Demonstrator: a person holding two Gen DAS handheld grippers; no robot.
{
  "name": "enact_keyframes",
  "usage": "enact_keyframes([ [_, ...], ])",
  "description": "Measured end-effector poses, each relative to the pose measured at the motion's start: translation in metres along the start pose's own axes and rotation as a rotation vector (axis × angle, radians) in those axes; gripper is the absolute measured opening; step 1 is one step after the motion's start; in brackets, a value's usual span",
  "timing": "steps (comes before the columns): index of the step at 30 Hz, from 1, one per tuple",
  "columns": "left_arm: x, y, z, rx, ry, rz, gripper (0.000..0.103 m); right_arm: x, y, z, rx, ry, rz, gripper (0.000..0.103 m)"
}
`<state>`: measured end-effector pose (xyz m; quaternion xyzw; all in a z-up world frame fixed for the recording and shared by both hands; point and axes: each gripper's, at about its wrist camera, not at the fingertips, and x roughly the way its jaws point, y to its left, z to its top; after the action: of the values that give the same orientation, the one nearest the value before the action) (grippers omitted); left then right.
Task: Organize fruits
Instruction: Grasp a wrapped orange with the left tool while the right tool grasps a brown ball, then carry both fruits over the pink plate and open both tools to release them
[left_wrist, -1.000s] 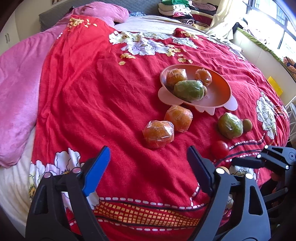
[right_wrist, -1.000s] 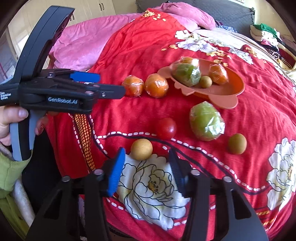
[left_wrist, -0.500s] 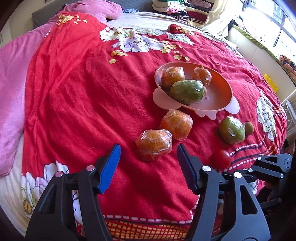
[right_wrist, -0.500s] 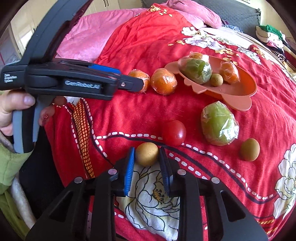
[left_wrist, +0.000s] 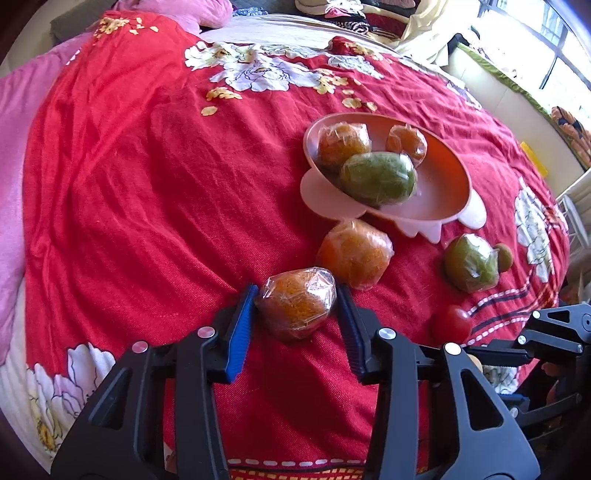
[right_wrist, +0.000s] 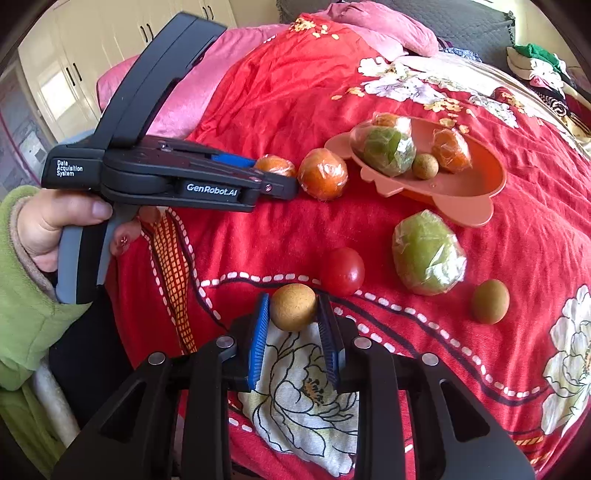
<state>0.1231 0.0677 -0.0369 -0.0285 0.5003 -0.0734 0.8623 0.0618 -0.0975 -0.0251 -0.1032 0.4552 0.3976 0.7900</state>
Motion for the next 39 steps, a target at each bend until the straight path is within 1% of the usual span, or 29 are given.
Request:
enact_keyframes([
  [6,-0.015,0.003,0.0,-0.022,-0.02,-0.03,0.034,-0.013,-0.007,0.008,0.023,-0.039,0.0,0.025],
  [11,-0.031,0.001,0.001,-0.032,-0.054,-0.05,0.034,-0.021,-0.017,0.015,0.045,-0.066,-0.004,0.025],
  [20,-0.047,-0.012,0.01,-0.002,-0.081,-0.062,0.034,-0.039,-0.036,0.026,0.077,-0.121,-0.034,0.025],
  [30,-0.042,-0.033,0.027,0.037,-0.082,-0.075,0.034,-0.053,-0.067,0.044,0.097,-0.171,-0.078,0.025],
  [39,-0.022,-0.056,0.042,0.07,-0.056,-0.093,0.034,-0.051,-0.094,0.055,0.111,-0.18,-0.102,0.025],
])
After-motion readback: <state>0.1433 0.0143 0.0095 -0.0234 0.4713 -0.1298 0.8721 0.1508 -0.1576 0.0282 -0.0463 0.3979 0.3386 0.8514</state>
